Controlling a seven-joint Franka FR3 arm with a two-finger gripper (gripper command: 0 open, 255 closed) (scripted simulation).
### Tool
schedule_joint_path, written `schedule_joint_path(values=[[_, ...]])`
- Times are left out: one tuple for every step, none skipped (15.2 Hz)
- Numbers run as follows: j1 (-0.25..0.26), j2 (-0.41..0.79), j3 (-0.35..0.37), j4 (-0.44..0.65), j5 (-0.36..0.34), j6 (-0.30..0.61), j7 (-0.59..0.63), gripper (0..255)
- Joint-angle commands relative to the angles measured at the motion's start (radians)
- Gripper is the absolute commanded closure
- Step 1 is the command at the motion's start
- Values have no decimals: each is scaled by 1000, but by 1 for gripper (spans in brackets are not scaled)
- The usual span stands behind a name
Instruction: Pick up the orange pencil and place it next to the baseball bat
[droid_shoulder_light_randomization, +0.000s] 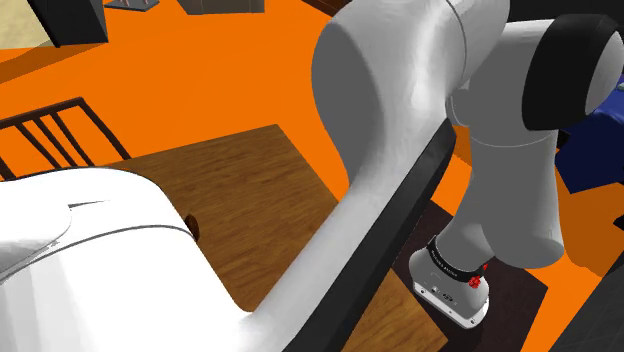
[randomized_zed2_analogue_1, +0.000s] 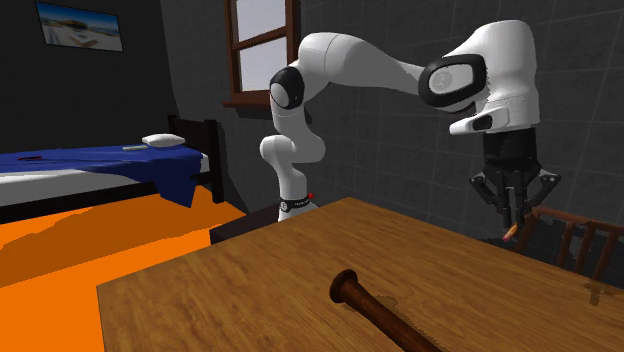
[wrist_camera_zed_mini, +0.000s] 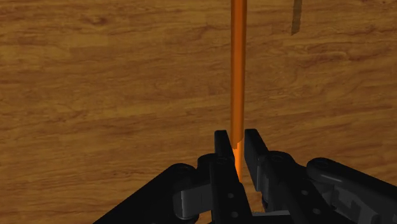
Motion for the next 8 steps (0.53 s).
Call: schedule_joint_path(values=[[0, 6, -5, -18, -8, 22, 7, 255], [0, 9, -8, -27, -12, 33, 11, 255], [0, 13, -11, -36, -17, 43, 14, 255], [0, 17, -15, -44, -21, 54, 18, 255], [1, 21, -18, -52, -26, 65, 21, 255], [2, 25, -22, -59, -31, 75, 25, 255], [2, 29, -25, -67, -36, 85, 28, 255], [3, 33, -29, -74, -41, 95, 32, 255]])
